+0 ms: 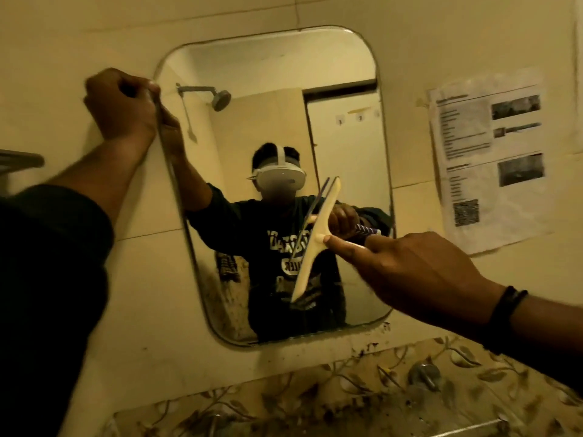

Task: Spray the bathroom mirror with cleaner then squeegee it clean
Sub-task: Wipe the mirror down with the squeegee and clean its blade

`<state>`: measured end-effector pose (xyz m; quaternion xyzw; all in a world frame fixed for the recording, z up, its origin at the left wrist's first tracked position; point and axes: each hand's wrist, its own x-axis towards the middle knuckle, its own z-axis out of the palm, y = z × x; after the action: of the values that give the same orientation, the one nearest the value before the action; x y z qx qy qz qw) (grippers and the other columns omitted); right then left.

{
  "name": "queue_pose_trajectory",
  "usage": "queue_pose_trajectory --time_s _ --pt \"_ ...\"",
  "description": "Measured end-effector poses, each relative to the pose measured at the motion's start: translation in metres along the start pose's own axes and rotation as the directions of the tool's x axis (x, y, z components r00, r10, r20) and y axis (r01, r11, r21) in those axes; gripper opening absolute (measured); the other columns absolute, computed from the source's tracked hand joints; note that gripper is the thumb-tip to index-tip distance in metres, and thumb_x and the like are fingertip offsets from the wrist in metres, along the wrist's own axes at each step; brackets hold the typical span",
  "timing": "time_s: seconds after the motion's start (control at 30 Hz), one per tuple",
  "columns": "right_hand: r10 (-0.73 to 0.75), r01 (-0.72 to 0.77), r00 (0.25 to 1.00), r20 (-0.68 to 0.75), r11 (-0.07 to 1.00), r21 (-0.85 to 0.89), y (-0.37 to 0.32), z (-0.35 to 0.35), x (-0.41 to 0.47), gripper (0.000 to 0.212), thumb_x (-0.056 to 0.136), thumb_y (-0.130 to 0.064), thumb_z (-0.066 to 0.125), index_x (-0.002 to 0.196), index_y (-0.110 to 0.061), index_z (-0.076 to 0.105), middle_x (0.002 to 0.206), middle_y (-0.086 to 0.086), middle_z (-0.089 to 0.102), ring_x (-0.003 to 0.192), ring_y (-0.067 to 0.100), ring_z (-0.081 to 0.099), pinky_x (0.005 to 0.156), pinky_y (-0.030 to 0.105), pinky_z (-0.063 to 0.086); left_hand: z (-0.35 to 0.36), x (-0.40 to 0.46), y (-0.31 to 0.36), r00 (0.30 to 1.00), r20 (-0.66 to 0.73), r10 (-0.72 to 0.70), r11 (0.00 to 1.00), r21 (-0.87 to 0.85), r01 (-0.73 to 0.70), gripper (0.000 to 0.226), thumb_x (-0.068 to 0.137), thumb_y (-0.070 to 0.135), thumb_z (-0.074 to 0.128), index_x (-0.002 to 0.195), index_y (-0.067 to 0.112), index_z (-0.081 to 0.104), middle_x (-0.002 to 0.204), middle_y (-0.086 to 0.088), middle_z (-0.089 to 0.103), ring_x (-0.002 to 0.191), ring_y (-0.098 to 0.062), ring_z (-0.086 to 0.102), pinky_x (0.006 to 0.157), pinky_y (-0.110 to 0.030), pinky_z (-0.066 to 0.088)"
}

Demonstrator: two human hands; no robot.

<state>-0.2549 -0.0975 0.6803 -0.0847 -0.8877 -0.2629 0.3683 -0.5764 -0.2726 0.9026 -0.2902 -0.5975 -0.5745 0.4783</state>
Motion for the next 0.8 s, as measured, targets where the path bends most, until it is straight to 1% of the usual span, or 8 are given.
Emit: queue_pose_trajectory --time_s 0.13,0.27,0.37,0.43,0.53,0.63,0.73,0.8 --pt "-0.192 0.190 0.981 0.018 0.978 0.089 -0.052 0.001 0.048 0.057 0.085 -0.024 0.061 0.140 -0.018 0.047 0.056 -0.003 0.047 0.039 0.009 0.018 0.039 0.017 0.003 -0.002 -0.009 0.009 1.000 0.003 -0.009 1.000 -0.020 0.009 0.017 0.085 0.020 0.068 0.096 0.008 0.075 0.091 0.001 0.070 0.082 -0.001 0.061 0.063 0.004 0.039" --pt "-0.294 0.292 0.956 0.007 0.950 0.106 -0.091 0.007 0.083 0.050 0.096 -0.020 0.050 0.144 -0.013 0.039 0.057 -0.002 0.044 0.039 0.012 0.034 0.034 0.024 0.029 -0.006 -0.011 0.011 1.000 -0.012 0.012 1.000 -0.017 -0.012 0.014 0.088 0.017 0.069 0.096 0.008 0.074 0.089 0.004 0.067 0.079 0.001 0.060 0.062 0.002 0.041" --pt "-0.344 0.346 0.938 -0.033 0.932 0.112 -0.107 0.009 0.104 0.044 0.097 -0.018 0.040 0.140 -0.010 0.043 0.058 -0.001 0.042 0.043 0.015 0.039 0.038 0.027 0.035 -0.005 -0.013 0.011 0.999 -0.010 0.032 0.999 -0.031 -0.032 0.012 0.089 0.012 0.068 0.098 0.005 0.073 0.090 0.003 0.067 0.072 0.002 0.058 0.064 0.001 0.043" --pt "-0.372 0.378 0.925 -0.081 0.923 0.071 -0.116 0.013 0.114 0.041 0.099 -0.020 0.043 0.139 -0.009 0.043 0.060 0.001 0.041 0.047 0.017 0.043 0.043 0.031 0.042 -0.004 -0.013 0.010 0.999 -0.009 0.047 0.998 -0.031 -0.048 0.013 0.090 0.012 0.067 0.099 0.004 0.072 0.091 0.003 0.066 0.068 0.004 0.057 0.064 0.000 0.043" --pt "-0.418 0.420 0.904 -0.085 0.907 0.006 -0.120 0.019 0.122 0.040 0.102 -0.018 0.040 0.139 -0.006 0.039 0.066 0.004 0.048 0.057 0.022 0.054 0.058 0.039 0.055 -0.002 -0.012 0.008 0.998 -0.007 0.059 0.998 -0.032 -0.059 0.014 0.091 0.011 0.067 0.101 0.004 0.072 0.092 0.004 0.064 0.068 0.005 0.057 0.065 0.000 0.044" --pt "-0.462 0.460 0.885 -0.061 0.887 -0.045 -0.118 0.024 0.121 0.042 0.103 -0.017 0.040 0.142 -0.005 0.034 0.073 0.006 0.056 0.061 0.023 0.058 0.056 0.035 0.051 -0.002 -0.012 0.007 0.998 -0.007 0.056 0.998 -0.038 -0.057 0.015 0.091 0.012 0.067 0.103 0.005 0.071 0.095 0.003 0.065 0.067 0.005 0.057 0.066 -0.001 0.045" --pt "-0.447 0.437 0.892 -0.072 0.891 -0.122 -0.104 0.024 0.111 0.047 0.098 -0.024 0.052 0.142 -0.010 0.041 0.068 0.001 0.060 0.055 0.018 0.059 0.053 0.028 0.033 -0.002 -0.011 0.006 0.998 -0.007 0.062 0.997 -0.042 -0.062 0.014 0.091 0.013 0.067 0.103 0.006 0.071 0.093 0.006 0.065 0.067 0.008 0.058 0.066 -0.001 0.046" --pt "-0.422 0.417 0.906 -0.031 0.904 -0.097 -0.087 0.026 0.098 0.049 0.093 -0.021 0.056 0.140 -0.010 0.046 0.063 0.001 0.057 0.049 0.016 0.051 0.048 0.027 0.031 -0.002 -0.010 0.006 0.998 -0.001 0.059 0.997 -0.050 -0.059 0.014 0.090 0.014 0.068 0.101 0.007 0.072 0.093 0.005 0.067 0.070 0.005 0.061 0.067 -0.002 0.047"
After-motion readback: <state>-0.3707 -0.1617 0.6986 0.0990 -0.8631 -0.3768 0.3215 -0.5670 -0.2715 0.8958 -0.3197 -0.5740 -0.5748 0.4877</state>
